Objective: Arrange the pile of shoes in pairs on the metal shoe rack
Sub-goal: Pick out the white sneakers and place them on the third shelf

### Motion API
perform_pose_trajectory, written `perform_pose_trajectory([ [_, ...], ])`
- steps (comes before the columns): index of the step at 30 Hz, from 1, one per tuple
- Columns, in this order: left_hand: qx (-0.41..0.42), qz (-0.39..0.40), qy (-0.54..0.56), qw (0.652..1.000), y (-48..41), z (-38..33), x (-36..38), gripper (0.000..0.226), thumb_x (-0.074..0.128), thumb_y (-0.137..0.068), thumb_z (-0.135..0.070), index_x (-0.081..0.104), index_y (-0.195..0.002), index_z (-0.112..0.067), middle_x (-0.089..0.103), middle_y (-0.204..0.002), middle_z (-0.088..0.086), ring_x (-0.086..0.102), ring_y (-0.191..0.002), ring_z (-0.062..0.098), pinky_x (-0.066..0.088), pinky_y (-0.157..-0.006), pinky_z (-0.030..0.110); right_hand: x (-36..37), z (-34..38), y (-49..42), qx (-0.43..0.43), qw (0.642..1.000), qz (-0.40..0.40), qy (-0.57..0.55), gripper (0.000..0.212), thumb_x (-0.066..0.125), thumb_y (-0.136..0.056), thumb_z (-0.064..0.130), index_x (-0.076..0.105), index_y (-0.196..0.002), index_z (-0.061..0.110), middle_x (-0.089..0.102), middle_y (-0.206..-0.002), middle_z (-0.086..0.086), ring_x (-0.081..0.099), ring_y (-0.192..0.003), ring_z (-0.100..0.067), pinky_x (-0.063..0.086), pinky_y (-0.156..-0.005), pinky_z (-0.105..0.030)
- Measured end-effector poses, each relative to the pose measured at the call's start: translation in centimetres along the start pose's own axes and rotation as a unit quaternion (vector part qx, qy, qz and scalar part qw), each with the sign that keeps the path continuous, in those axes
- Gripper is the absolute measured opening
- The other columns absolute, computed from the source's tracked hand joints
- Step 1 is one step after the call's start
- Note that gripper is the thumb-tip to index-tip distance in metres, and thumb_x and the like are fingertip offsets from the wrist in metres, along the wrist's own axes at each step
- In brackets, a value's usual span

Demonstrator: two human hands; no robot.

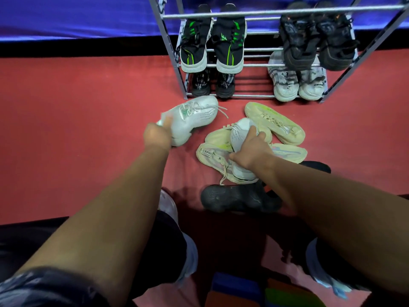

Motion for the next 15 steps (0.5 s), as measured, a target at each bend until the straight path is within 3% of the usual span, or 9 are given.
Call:
perform_pose_trajectory([
  [1, -0.028, 0.061, -0.009, 0.998, 0.4, 0.8, 1.3, 0.080, 0.070, -0.083, -0.074, 0.068, -0.113, 0.000, 0.076, -0.110, 0.018, 0.076, -0.094, 0.034, 0.064, -0.080, 0.042, -0.2, -0.2, 0.1, 0.006, 1.000, -0.006, -0.005, 0.134, 0.079, -0.076, 0.071, 0.002, -0.166, 0.009, 0.025, -0.158, -0.022, 0.051, -0.135, -0.042, 0.049, -0.108, -0.050],
  [3, -0.080, 0.187, 0.009, 0.979, 2.5, 1.9, 4.4, 0.064, 0.086, -0.083, -0.055, 0.065, -0.112, -0.001, 0.075, -0.108, 0.019, 0.076, -0.082, 0.034, 0.067, -0.063, 0.044, -0.2, -0.6, 0.2, 0.014, 1.000, -0.013, 0.001, 0.130, 0.078, -0.072, 0.077, 0.015, -0.161, 0.006, 0.034, -0.152, -0.021, 0.050, -0.136, -0.041, 0.046, -0.108, -0.049],
  [5, -0.107, 0.253, -0.011, 0.962, 4.5, 2.8, 6.7, 0.038, 0.081, -0.095, -0.027, 0.061, -0.122, -0.008, 0.070, -0.113, 0.014, 0.075, -0.092, 0.031, 0.068, -0.071, 0.041, 0.3, -1.1, 0.4, 0.020, 0.999, 0.005, 0.030, 0.133, 0.073, -0.071, 0.084, 0.016, -0.161, 0.003, 0.036, -0.153, -0.021, 0.048, -0.139, -0.040, 0.044, -0.111, -0.047],
  [8, -0.110, 0.271, -0.065, 0.954, 4.8, 4.1, 8.3, 0.039, 0.075, -0.098, -0.015, 0.059, -0.133, -0.011, 0.069, -0.125, 0.012, 0.072, -0.113, 0.030, 0.064, -0.092, 0.049, 1.7, -1.8, 0.4, 0.008, 0.996, 0.056, 0.064, 0.143, 0.075, -0.072, 0.081, -0.004, -0.167, 0.008, 0.024, -0.165, -0.020, 0.044, -0.145, -0.042, 0.044, -0.114, -0.051],
  [11, -0.124, 0.276, -0.083, 0.950, 3.8, 4.9, 8.2, 0.043, 0.075, -0.097, -0.015, 0.060, -0.137, -0.011, 0.070, -0.130, 0.011, 0.071, -0.118, 0.028, 0.062, -0.096, 0.044, 2.6, -2.0, 0.7, -0.020, 0.995, 0.083, 0.060, 0.148, 0.081, -0.074, 0.073, -0.019, -0.166, 0.013, 0.009, -0.169, -0.021, 0.038, -0.150, -0.041, 0.042, -0.116, -0.051],
  [15, -0.121, 0.281, -0.080, 0.949, 2.8, 5.9, 8.1, 0.041, 0.077, -0.096, -0.019, 0.062, -0.134, -0.012, 0.073, -0.130, 0.009, 0.071, -0.119, 0.026, 0.062, -0.095, 0.039, 2.7, -2.1, 0.9, -0.054, 0.994, 0.075, 0.055, 0.144, 0.079, -0.080, 0.069, -0.020, -0.165, 0.008, 0.006, -0.169, -0.023, 0.037, -0.151, -0.039, 0.041, -0.117, -0.046],
])
Point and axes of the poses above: each hand's wrist, its own y-axis away from the middle knuckle, its own x-axis out of the palm, z = x × y, the point moved 5 cm from there along -y, towards the middle knuckle
